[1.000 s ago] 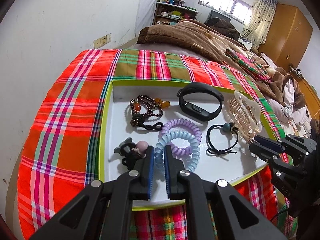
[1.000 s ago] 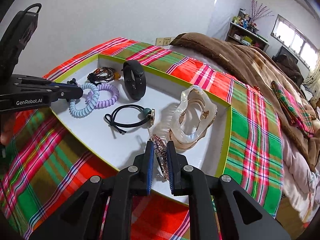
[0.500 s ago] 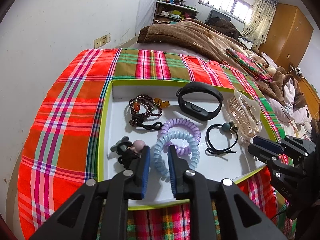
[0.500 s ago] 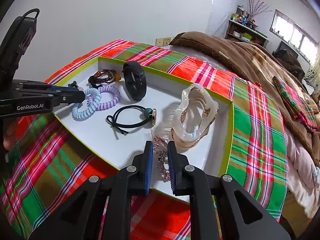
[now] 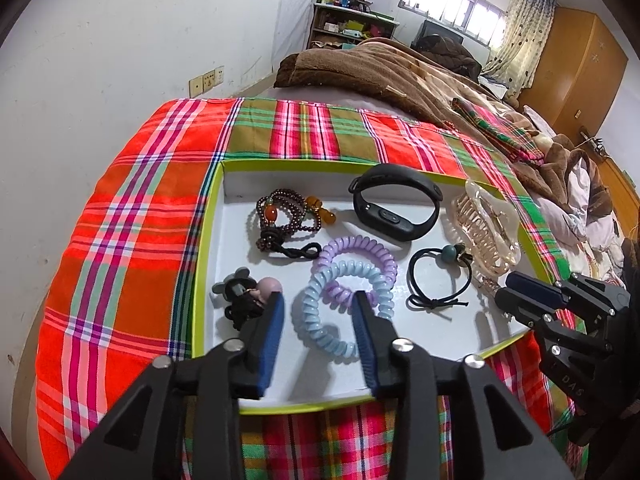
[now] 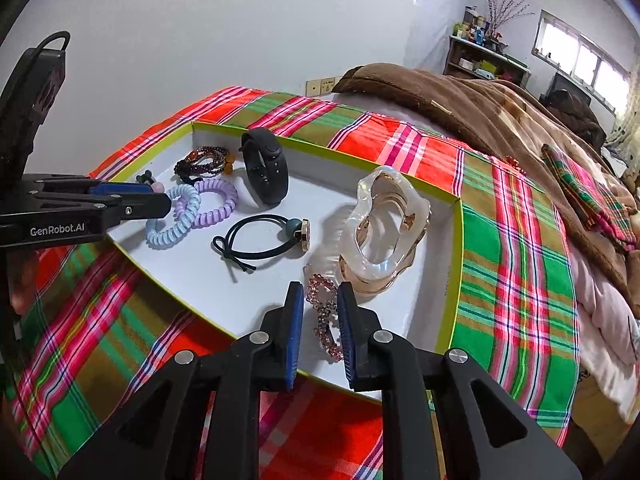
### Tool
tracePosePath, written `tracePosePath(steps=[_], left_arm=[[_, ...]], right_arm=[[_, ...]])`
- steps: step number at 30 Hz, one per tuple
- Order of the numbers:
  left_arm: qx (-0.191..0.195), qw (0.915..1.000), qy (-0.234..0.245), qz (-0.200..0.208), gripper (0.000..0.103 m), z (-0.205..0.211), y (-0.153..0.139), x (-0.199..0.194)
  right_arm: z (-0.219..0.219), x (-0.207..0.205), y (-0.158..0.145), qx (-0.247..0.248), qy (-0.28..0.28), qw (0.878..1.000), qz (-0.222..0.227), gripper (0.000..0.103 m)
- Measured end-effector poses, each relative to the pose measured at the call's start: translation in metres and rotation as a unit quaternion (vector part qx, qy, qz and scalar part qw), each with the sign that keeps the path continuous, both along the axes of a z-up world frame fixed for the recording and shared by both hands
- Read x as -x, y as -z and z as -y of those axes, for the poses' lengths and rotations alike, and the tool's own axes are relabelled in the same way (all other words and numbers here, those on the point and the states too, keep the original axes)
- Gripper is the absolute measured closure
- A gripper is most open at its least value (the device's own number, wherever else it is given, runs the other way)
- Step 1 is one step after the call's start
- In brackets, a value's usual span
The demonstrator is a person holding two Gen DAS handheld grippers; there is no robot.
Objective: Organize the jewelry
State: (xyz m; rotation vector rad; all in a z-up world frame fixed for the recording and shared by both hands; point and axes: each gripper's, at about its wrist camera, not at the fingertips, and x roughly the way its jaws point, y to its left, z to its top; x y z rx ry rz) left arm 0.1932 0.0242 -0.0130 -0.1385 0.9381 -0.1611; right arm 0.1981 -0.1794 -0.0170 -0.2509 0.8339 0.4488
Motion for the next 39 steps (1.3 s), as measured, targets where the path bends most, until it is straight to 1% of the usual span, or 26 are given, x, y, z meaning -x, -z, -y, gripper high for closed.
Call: tracePosePath(steps=[2,4,6,8,9,13,15,18,21,25,29,32,34,36,39], left_arm=[[0.002,1.0,-0.003,0.003,0.059,0.0,-0.002,0.001],[0.002,1.0,-0.005,0.005,0.056,0.001,-0.003,0.003],[0.001,0.9999,-0.009,0.006,0.055,0.002,-0.004,0.004],[-0.002,0.9999,-0.009,0.01,0.053,0.005,-0.006,0.007],[-0.004,0.9998,-0.011,0.013,0.053,0.005,-0.007,0.009],[-0.018,0.9991,-0.026,0.03,0.046,0.007,-0.014,0.018],[-0.023,0.9989,-0.028,0.031,0.046,0.008,-0.016,0.023],[-0.043,0.9978,-0.029,0.041,0.046,0.012,-0.021,0.034],[-0.043,0.9975,-0.033,0.047,0.046,0.014,-0.026,0.045],[-0.073,0.9948,-0.035,0.062,0.045,0.023,-0.033,0.062],[-0.069,0.9942,-0.039,0.073,0.045,0.025,-0.04,0.08],[-0.08,0.9919,-0.048,0.086,0.045,0.028,-0.046,0.094],[-0.086,0.9905,-0.052,0.094,0.045,0.029,-0.048,0.102],[-0.086,0.9896,-0.054,0.102,0.045,0.03,-0.05,0.11],[-0.084,0.9886,-0.062,0.108,0.045,0.03,-0.052,0.12]], right_arm=[[0.002,0.001,-0.001,-0.004,0.007,1.0,0.003,0.081],[0.003,0.002,-0.002,-0.014,0.014,1.0,0.003,0.074],[0.005,0.005,-0.004,-0.025,0.021,0.999,0.003,0.071],[0.006,0.009,-0.005,-0.033,0.026,0.999,0.004,0.065],[0.006,0.01,-0.005,-0.033,0.028,0.999,0.005,0.059],[0.012,0.018,-0.009,-0.053,0.05,0.997,0.008,0.058],[0.015,0.023,-0.012,-0.063,0.065,0.996,0.012,0.058],[0.017,0.03,-0.017,-0.071,0.074,0.995,0.016,0.058],[0.018,0.043,-0.023,-0.073,0.081,0.994,0.027,0.058],[0.019,0.061,-0.032,-0.085,0.088,0.992,0.035,0.058],[0.02,0.078,-0.041,-0.092,0.1,0.99,0.045,0.058],[0.022,0.091,-0.048,-0.102,0.108,0.988,0.05,0.058],[0.021,0.102,-0.054,-0.1,0.114,0.987,0.058,0.056],[0.02,0.11,-0.057,-0.098,0.118,0.986,0.064,0.052],[0.02,0.123,-0.062,-0.097,0.12,0.986,0.069,0.051]])
